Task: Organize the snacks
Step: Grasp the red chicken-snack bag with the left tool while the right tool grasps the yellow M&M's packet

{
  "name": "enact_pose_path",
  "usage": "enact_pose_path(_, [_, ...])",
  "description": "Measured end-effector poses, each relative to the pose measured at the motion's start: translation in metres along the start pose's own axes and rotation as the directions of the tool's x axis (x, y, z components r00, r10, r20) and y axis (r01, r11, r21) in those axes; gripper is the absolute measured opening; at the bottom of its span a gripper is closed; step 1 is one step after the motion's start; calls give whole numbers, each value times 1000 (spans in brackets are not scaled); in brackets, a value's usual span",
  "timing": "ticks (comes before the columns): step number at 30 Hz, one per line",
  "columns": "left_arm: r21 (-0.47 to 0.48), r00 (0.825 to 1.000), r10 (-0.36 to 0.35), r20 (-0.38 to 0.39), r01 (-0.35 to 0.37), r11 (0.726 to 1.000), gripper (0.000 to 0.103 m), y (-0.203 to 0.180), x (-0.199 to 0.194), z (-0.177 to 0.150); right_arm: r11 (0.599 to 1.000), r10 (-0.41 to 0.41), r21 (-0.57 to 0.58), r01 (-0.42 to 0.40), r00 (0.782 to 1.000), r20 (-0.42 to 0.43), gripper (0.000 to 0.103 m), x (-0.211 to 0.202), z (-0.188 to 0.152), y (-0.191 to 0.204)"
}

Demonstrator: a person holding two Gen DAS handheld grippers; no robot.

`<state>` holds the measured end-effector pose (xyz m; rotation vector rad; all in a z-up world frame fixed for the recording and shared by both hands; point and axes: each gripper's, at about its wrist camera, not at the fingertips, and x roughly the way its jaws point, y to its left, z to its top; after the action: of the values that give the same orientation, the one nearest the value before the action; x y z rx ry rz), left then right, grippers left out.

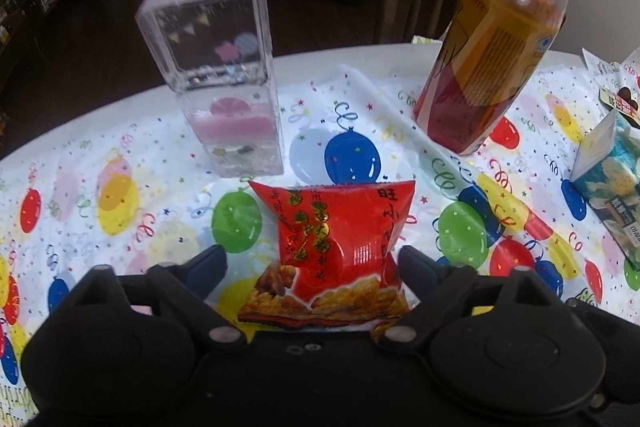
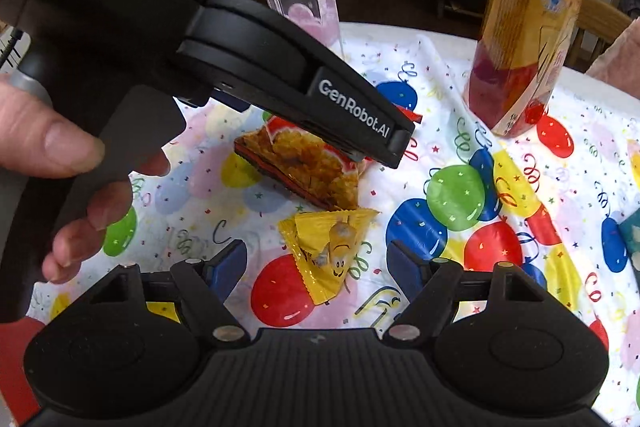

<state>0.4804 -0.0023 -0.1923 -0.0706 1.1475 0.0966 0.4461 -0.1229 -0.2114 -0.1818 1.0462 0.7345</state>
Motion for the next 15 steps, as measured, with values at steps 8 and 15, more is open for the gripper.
enact_pose_path(8, [-36,998,-61,-1,61,998,74,1,3,2,1000,14,11,-14,1000,-2,51,12,3,2])
enact_pose_path(15, [-30,998,-64,2,64,998,60,0,-2,1,1000,-4,23,4,1000,8,27,7,2,0])
